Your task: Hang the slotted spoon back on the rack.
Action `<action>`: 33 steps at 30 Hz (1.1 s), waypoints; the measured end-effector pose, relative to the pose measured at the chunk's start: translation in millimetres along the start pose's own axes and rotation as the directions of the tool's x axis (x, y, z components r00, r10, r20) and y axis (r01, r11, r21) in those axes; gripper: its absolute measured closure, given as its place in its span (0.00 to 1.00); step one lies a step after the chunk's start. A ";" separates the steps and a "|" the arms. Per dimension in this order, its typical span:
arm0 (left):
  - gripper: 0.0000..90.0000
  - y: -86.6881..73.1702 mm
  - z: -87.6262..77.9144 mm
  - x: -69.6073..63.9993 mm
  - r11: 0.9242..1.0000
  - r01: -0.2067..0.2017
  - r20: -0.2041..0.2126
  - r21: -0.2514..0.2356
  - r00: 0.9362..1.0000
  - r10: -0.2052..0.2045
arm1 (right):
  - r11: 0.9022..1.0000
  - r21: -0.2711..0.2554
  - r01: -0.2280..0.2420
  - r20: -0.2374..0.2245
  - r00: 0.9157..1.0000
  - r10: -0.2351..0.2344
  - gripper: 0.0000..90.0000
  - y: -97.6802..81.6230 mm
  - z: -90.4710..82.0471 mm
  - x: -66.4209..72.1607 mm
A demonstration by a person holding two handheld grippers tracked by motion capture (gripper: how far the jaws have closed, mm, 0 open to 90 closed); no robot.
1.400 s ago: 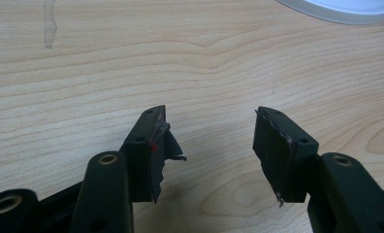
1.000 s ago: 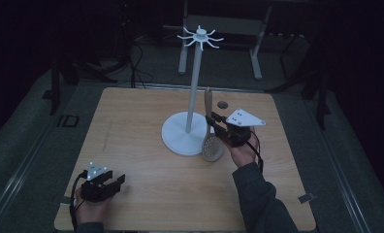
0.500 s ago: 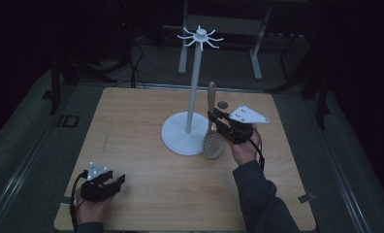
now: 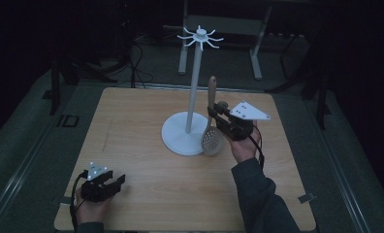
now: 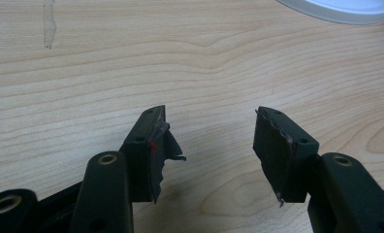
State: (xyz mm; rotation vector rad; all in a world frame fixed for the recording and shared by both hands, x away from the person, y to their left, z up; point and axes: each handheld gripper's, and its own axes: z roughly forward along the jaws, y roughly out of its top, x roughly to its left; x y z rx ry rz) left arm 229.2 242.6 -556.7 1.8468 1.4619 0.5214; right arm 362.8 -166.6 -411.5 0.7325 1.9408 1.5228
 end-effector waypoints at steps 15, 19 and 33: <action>0.52 -0.1 0.3 -0.3 1.000 0.002 0.001 0.000 1.000 -0.002 | 1.000 -0.023 0.001 0.019 1.000 -0.001 0.84 15.3 -1.8 -5.8; 0.52 -0.1 0.4 -0.1 1.000 0.002 0.001 0.000 1.000 -0.002 | 1.000 -0.020 -0.002 0.021 1.000 0.002 0.84 17.9 -1.8 -7.2; 0.52 -0.2 -0.2 0.3 1.000 0.007 0.000 -0.007 1.000 -0.007 | 0.999 -0.042 -0.023 0.055 0.998 0.025 0.84 24.9 -4.3 -12.5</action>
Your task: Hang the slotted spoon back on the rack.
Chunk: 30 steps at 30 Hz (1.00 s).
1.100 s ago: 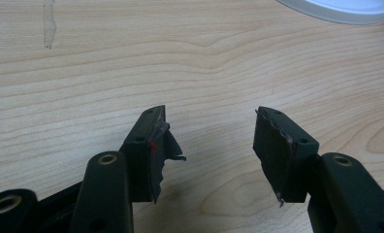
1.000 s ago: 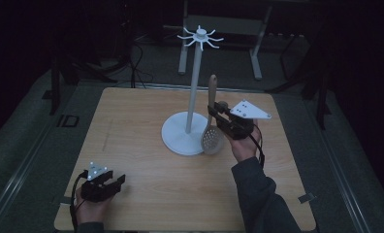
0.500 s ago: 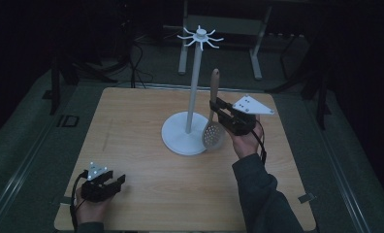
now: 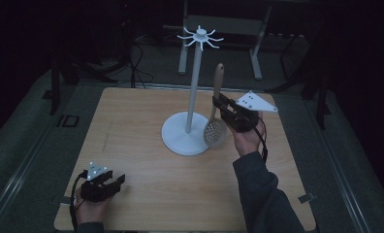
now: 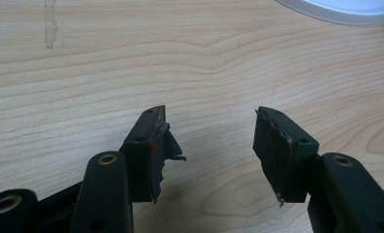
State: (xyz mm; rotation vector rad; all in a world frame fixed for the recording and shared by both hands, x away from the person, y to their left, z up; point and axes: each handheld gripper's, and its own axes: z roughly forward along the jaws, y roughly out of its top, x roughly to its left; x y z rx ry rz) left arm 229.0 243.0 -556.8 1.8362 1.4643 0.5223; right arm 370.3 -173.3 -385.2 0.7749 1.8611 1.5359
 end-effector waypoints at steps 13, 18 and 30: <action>0.52 -0.2 0.0 1.0 1.000 0.001 -0.001 -0.001 1.000 -0.001 | 1.000 -0.022 -0.019 0.006 1.000 0.019 0.84 18.3 3.7 -5.9; 0.52 0.0 0.6 -0.1 1.000 -0.005 0.000 0.006 1.000 0.005 | 0.999 -0.031 -0.026 -0.001 1.000 0.026 0.84 25.6 5.8 -8.3; 0.52 0.2 0.3 0.2 1.000 -0.007 0.002 0.010 1.000 0.007 | 0.999 -0.031 -0.030 0.008 1.000 0.030 0.84 36.7 16.0 -11.8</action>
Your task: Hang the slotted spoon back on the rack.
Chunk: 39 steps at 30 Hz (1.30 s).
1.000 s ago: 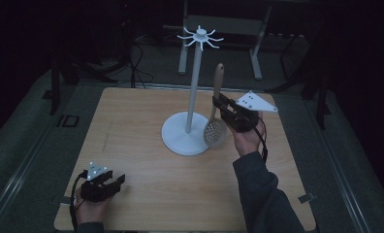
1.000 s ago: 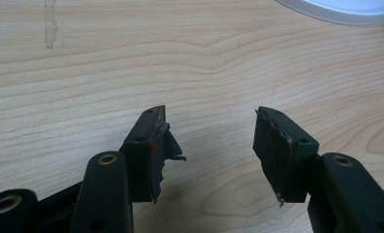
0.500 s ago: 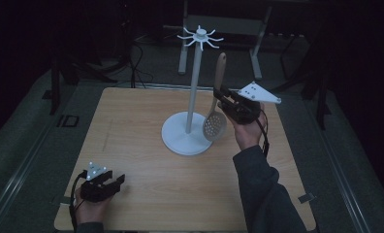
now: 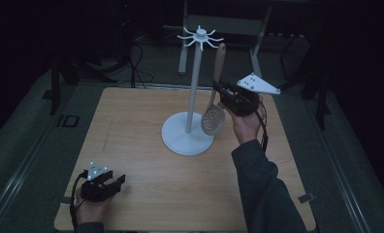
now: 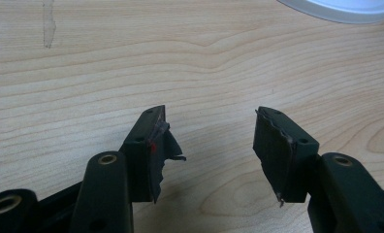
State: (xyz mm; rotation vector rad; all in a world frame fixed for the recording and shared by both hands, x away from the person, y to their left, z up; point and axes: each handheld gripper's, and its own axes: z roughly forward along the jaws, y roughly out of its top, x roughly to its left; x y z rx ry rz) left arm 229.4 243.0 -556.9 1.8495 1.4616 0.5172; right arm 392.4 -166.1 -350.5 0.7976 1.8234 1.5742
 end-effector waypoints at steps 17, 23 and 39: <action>0.52 -0.2 0.0 0.0 1.000 0.008 0.000 -0.007 1.000 -0.008 | 0.998 0.051 -0.021 -0.030 0.999 0.022 0.84 1.8 16.5 -0.9; 0.51 -0.2 0.0 0.2 1.000 0.007 0.000 -0.007 1.000 -0.007 | 0.998 0.063 -0.023 -0.030 0.999 0.025 0.84 3.1 21.8 -0.2; 0.51 -0.4 -0.5 0.5 1.000 0.008 -0.002 -0.010 1.000 -0.008 | 0.999 0.049 -0.022 -0.013 1.000 0.023 0.77 1.8 19.8 1.0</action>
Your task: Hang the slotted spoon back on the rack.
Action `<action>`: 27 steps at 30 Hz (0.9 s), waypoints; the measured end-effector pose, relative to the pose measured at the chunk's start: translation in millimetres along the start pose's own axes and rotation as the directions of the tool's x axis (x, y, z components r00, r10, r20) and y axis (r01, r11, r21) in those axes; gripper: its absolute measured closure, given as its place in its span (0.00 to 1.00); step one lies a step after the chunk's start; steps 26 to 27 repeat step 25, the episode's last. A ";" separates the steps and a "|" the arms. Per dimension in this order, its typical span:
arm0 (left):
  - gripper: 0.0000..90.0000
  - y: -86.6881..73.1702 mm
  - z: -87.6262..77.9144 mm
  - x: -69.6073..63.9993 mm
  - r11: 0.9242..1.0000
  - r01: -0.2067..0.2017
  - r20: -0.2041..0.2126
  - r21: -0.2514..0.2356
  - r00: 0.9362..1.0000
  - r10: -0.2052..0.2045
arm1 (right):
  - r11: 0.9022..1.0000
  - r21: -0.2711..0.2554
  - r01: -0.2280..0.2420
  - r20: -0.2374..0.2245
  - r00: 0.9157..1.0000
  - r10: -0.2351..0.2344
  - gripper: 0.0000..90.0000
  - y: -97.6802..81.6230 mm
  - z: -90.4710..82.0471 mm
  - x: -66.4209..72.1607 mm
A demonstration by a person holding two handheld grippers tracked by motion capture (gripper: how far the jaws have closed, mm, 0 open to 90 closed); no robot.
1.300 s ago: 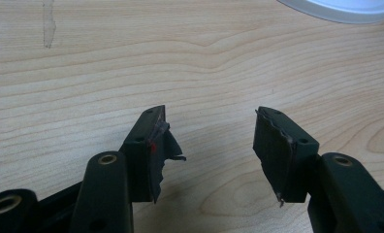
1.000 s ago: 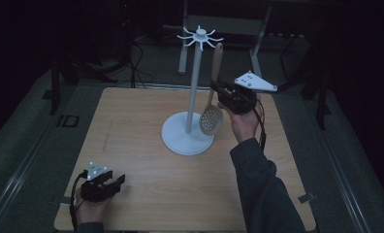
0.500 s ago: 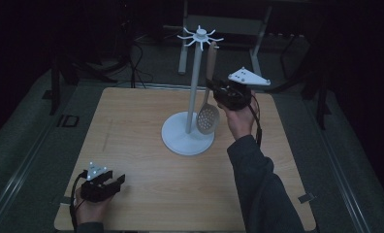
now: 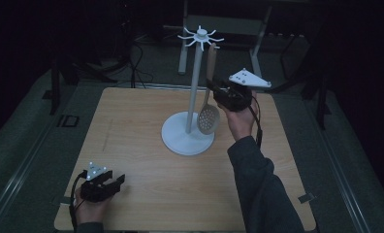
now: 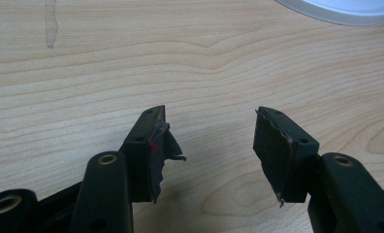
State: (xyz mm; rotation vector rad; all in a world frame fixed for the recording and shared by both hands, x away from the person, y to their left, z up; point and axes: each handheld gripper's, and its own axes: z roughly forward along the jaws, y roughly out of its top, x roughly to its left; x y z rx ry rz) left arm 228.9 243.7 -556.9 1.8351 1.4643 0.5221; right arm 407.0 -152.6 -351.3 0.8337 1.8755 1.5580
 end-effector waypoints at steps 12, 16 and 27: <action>0.51 0.0 0.1 -0.1 1.000 -0.004 0.001 0.002 1.000 0.004 | 1.000 0.001 0.015 0.002 1.000 -0.015 0.69 -5.5 -12.9 -3.1; 0.51 0.2 0.2 -0.5 1.000 -0.005 0.002 0.005 1.000 0.005 | 1.000 0.006 0.009 0.009 1.000 -0.009 0.67 -8.9 -17.3 -5.9; 0.51 0.3 0.4 -0.8 1.000 -0.006 0.002 0.006 1.000 0.006 | 0.999 0.043 0.018 0.019 1.000 -0.019 0.65 -23.1 -22.8 -9.8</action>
